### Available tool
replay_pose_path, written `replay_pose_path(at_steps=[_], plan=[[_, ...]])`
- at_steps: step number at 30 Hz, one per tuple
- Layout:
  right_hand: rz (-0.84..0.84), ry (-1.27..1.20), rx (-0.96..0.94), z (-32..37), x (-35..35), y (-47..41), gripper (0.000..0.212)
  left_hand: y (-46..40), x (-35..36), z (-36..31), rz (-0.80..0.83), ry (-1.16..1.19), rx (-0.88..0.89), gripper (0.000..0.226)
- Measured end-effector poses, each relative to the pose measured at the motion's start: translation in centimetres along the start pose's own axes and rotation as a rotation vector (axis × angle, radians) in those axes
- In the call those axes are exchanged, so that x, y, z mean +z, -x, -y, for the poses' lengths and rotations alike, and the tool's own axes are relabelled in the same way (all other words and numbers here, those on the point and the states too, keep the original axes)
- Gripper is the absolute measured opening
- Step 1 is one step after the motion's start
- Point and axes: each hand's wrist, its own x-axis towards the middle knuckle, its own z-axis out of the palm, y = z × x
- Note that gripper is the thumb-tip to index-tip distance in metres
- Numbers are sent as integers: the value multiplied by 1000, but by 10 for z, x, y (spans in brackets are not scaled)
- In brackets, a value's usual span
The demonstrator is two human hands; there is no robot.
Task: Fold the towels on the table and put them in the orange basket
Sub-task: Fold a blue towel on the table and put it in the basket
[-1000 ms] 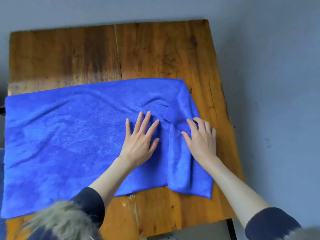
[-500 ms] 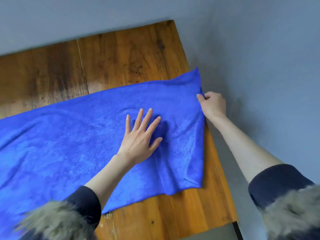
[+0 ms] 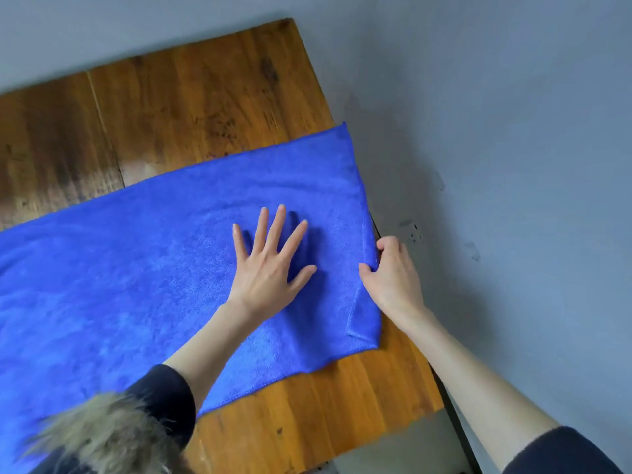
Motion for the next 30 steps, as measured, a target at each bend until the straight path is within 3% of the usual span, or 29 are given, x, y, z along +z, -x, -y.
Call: replay_pose_path(at_steps=[5,10,14,21,26,30], plan=[[65,-95,147,-15,-18,-20,15,31,14,-25,25,9,59,66],[102,-211,225,-28,-29,-23,14,33,24,-32,96,-47,61,77],[63,-167,195,-31,-18,4,34,28,20,-44,141,15,12,77],[31,-355,290,-38,-23,14,9,44,17,-69,-62,241,69,24],[87,-450,285,-40,-26,16,10,35,18,-98,27,530,-215,32],[109,-453,259,-37,-27,15,12,26,17,-104,116,669,-268,21]])
